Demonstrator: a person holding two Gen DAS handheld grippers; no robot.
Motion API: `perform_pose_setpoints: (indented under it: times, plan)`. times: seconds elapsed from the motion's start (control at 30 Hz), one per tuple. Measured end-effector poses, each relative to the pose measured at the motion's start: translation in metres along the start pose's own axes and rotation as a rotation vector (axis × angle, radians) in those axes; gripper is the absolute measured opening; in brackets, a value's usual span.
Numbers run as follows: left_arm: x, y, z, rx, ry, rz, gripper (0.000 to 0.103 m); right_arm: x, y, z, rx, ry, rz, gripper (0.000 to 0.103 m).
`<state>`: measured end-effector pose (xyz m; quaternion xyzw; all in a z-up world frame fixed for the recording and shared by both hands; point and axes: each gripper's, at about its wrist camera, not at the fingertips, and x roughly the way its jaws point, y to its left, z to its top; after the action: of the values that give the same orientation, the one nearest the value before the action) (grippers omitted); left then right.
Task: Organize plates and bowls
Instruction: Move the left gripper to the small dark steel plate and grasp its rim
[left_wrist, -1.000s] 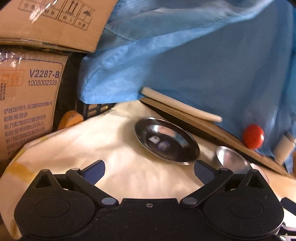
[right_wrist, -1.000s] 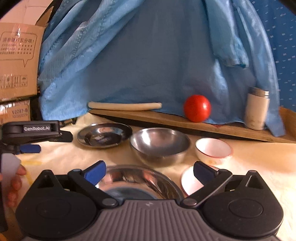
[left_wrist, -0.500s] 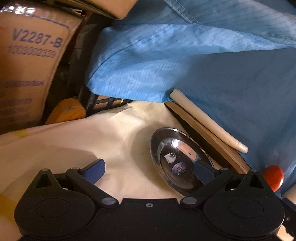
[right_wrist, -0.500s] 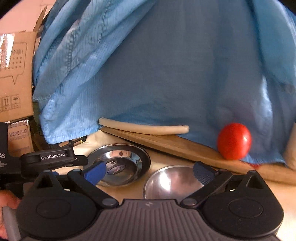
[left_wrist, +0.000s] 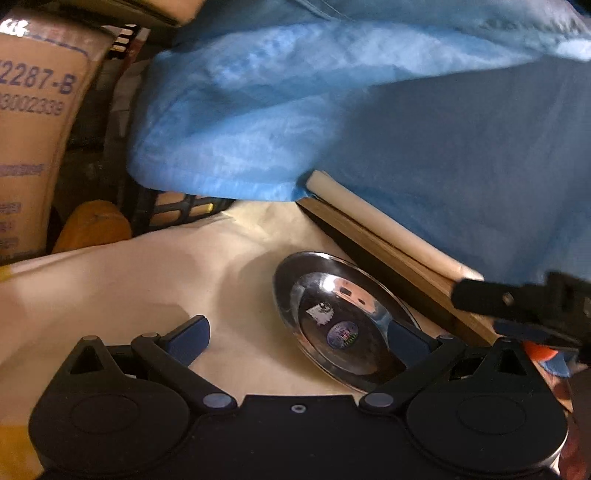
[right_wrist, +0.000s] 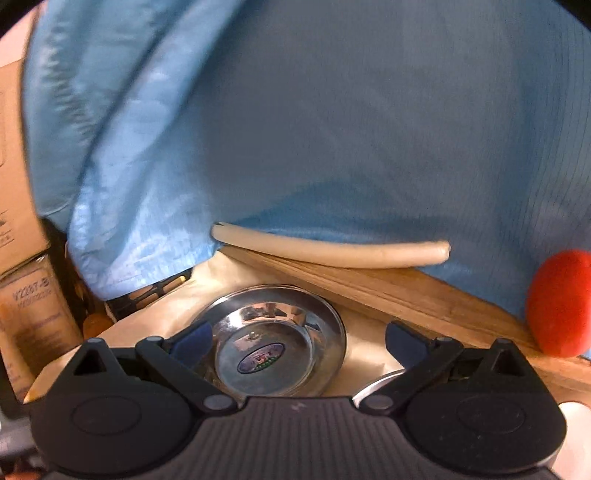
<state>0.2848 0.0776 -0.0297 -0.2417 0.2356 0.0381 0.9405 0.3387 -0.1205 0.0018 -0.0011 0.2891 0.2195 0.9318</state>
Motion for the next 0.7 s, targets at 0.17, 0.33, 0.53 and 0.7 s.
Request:
perform_pose_setpoints:
  times: [0.17,0.33,0.53,0.7]
  plan:
    - [0.003,0.001,0.000,-0.005,-0.010,-0.010,0.097,0.018,-0.009,0.004,0.024,0.049,-0.004,0.099]
    - [0.005,0.003,0.000,-0.023,-0.008,-0.043,0.079,0.038,-0.009,0.006,-0.004,0.106,-0.041,0.091]
    - [0.008,0.003,0.000,-0.027,0.008,-0.069,0.062,0.057,-0.005,0.005,-0.044,0.171,-0.079,0.081]
    - [0.011,0.005,0.000,-0.033,0.016,-0.065,0.050,0.070,-0.005,0.005,-0.044,0.216,-0.086,0.067]
